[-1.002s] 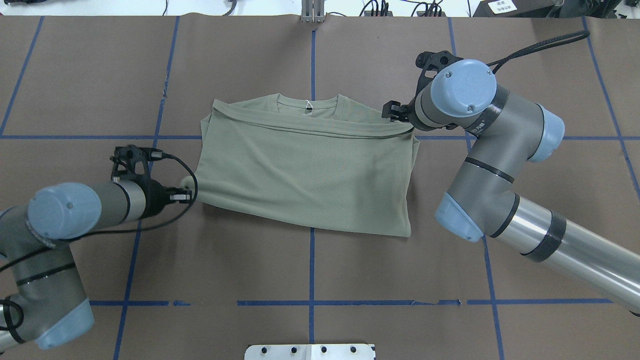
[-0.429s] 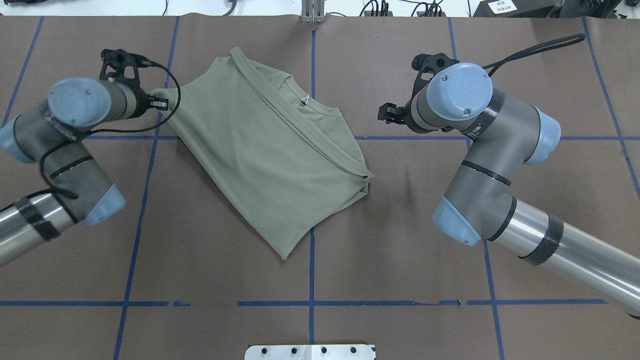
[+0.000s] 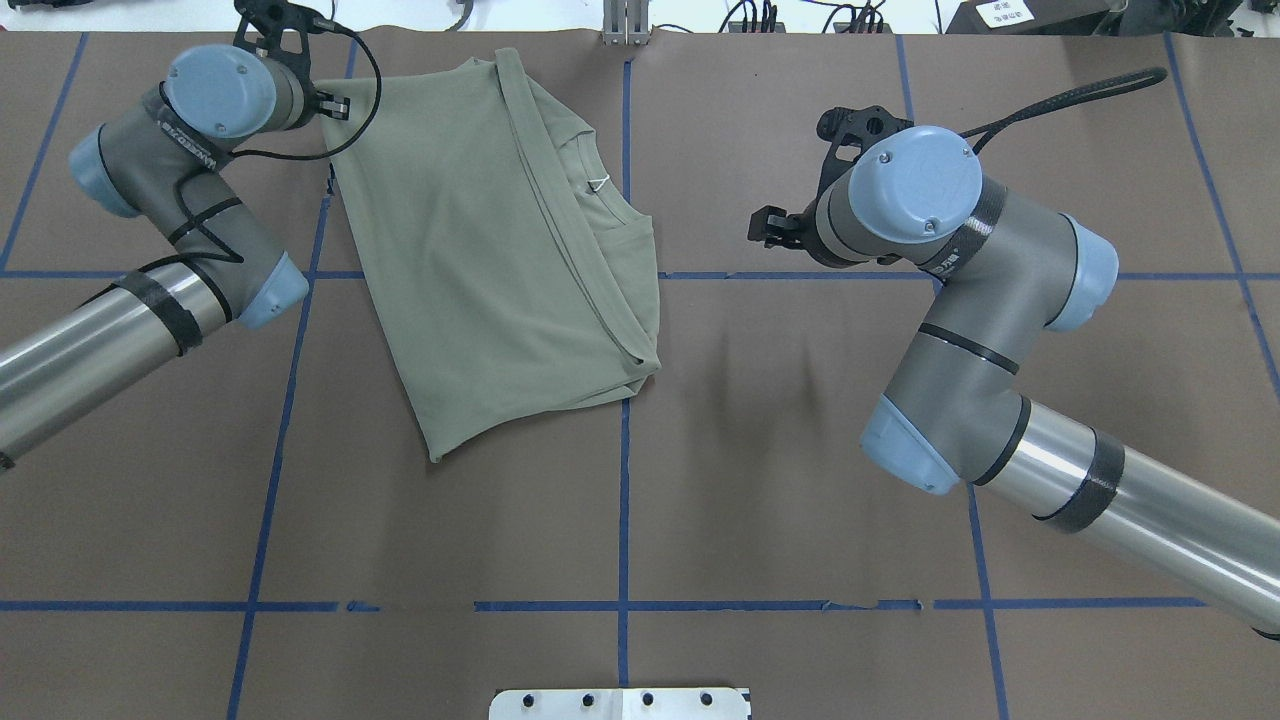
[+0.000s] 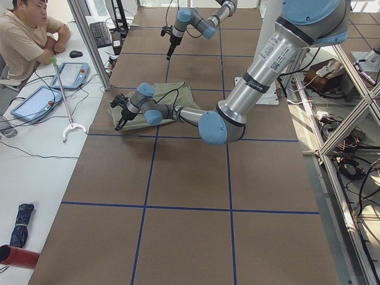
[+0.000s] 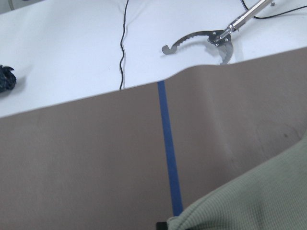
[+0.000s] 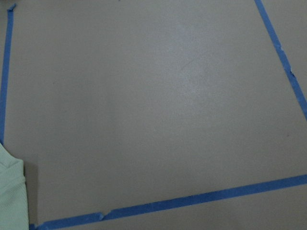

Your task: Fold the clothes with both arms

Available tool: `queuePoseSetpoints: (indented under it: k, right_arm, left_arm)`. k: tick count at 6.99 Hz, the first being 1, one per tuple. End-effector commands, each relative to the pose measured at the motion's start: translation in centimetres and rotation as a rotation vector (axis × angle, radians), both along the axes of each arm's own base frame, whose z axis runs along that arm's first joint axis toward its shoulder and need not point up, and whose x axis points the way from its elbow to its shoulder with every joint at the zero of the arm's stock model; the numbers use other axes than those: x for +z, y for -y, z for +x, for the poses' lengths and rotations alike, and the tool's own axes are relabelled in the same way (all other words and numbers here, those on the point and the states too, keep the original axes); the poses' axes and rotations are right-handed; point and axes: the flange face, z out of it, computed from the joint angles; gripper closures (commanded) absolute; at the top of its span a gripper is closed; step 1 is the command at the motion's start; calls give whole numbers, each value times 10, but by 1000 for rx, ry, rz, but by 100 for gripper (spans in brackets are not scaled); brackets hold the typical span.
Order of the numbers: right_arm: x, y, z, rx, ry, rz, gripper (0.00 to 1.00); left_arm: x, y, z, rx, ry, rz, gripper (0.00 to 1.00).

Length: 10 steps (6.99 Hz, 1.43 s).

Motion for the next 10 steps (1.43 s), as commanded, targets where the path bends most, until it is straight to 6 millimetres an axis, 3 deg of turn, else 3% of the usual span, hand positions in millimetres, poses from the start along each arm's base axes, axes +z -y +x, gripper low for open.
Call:
queuePoseSetpoints:
  k: [1, 2, 4, 5, 6, 10]
  right_arm:
    - [-23, -9, -22, 24, 53, -32, 0]
    - [-46, -7, -41, 69, 102, -81, 0]
    - [-105, 9, -123, 233, 167, -145, 11]
    - [-103, 11, -160, 255, 196, -171, 18]
    - [-92, 4, -175, 244, 180, -185, 20]
    - [-70, -20, -201, 210, 130, -209, 34]
  left_arm:
    - [-17, -1, -19, 20, -37, 90, 0]
    - [-13, -28, -19, 153, -138, 56, 0]
    - [-24, -75, -36, 238, -228, 87, 0]
    - [-24, -85, -34, 223, -261, 65, 0]
    - [-24, -91, -22, 221, -284, 45, 0]
    - [-23, -98, -12, 235, -290, 45, 0]
